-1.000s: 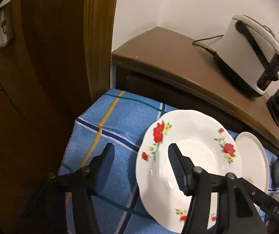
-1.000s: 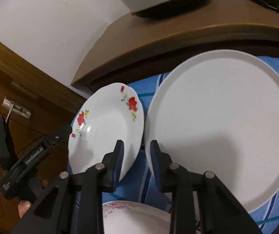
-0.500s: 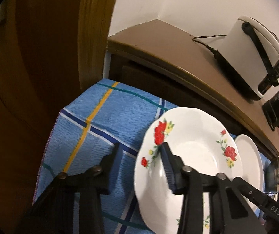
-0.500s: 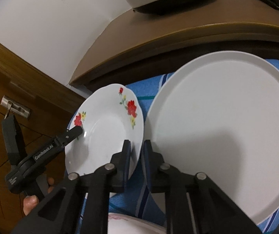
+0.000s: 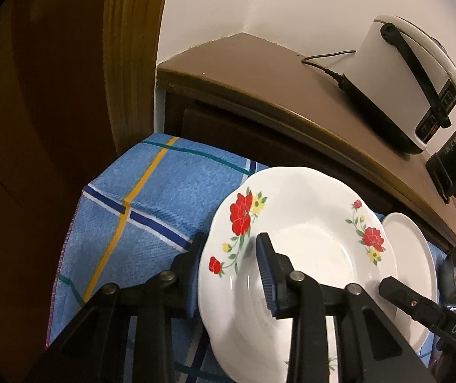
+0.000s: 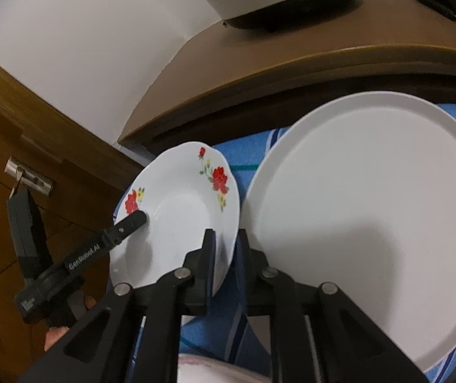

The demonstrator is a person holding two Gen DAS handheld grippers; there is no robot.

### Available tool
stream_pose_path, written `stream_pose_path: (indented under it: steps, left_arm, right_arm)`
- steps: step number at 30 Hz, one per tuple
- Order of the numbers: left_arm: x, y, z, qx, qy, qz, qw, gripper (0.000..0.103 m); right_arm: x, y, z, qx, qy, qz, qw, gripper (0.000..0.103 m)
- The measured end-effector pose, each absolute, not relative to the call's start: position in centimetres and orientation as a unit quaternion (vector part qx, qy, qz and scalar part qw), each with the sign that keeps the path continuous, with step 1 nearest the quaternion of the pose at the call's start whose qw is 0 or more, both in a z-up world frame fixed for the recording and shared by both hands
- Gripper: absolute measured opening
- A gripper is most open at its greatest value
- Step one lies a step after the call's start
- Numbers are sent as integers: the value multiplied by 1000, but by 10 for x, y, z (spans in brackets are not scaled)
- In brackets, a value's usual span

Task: Organize plates and bowls
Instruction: 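Lift the red-flower plate with the left gripper over the grey plate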

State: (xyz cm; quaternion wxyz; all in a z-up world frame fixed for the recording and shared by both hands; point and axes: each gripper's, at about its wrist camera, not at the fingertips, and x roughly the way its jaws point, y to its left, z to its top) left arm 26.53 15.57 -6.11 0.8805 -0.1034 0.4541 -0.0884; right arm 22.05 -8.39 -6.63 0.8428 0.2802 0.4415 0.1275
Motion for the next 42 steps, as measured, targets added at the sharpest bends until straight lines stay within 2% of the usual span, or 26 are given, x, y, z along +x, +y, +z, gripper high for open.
stream_pose_path:
  steps: [16, 23, 31, 42]
  left_arm:
    - [252, 149, -49, -79, 427, -92, 896, 35]
    - [245, 142, -46, -73, 425, -101, 897, 35]
    - [237, 106, -23, -40, 401, -136, 905, 35]
    - [244, 19, -25, 9, 400, -235, 886, 35]
  right_arm:
    - [202, -72, -44, 228, 413, 111, 875, 13]
    - [193, -76, -44, 240, 407, 106, 875, 13]
    - [167, -94, -23, 250, 369, 81, 892, 13]
    - [127, -151, -28, 294, 339, -5, 894, 13]
